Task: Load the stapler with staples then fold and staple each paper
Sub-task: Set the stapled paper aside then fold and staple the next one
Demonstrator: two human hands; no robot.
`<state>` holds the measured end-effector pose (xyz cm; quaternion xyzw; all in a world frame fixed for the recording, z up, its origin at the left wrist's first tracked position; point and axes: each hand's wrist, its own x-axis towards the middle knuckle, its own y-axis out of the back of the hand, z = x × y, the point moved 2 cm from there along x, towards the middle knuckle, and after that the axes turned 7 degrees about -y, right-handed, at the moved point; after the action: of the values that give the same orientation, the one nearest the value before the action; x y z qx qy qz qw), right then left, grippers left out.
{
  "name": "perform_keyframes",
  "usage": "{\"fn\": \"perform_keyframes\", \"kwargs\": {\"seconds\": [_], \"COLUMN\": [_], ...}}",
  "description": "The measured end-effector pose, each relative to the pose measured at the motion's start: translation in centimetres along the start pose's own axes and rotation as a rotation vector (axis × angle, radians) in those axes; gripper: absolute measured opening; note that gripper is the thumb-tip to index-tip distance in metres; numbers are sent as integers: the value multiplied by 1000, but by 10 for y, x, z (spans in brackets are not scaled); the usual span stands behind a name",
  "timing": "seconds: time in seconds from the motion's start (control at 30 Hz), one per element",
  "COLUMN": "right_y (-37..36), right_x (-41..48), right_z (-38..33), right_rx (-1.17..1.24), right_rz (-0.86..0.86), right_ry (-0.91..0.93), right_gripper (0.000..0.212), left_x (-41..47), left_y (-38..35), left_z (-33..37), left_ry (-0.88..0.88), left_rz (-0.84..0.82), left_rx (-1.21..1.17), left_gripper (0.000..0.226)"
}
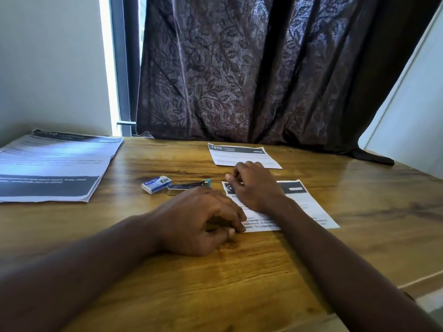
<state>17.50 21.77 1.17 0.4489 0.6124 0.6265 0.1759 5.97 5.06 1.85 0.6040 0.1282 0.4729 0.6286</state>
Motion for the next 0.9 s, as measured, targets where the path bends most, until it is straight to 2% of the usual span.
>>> {"fn": "perform_keyframes", "kwargs": {"seconds": [0.13,0.3,0.4,0.5,0.63,0.73,0.83,0.9], "right_y": [-1,8,12,15,16,18,20,22], "right_x": [-1,-7,-12,-16,-16,-16,-15,-15], "right_z": [6,5,5,2,-2,-2,-3,-4], "right_rx": [-9,89,155,252,338,325,295,264], "right_rz": [9,98,123,124,137,181,244,315], "right_ry": [-28,-24,-3,4,1,22,36,61], "right_gripper": [37,38,36,48,56,55,53,52], "left_x": [0,-6,-17,-22,-21,-21,-21,-20], "left_y": [-1,18,25,27,25,24,25,23], "left_z": [-1,-19,-34,-42,-47,-49,-47,-45], "left_ry": [21,210,386,486,490,468,471,468], "left_rz": [21,242,137,36,69,198,329,301], "left_rx": [72,369,459,495,429,322,38,-145], "left_gripper": [28,39,49,56,45,34,24,22]}}
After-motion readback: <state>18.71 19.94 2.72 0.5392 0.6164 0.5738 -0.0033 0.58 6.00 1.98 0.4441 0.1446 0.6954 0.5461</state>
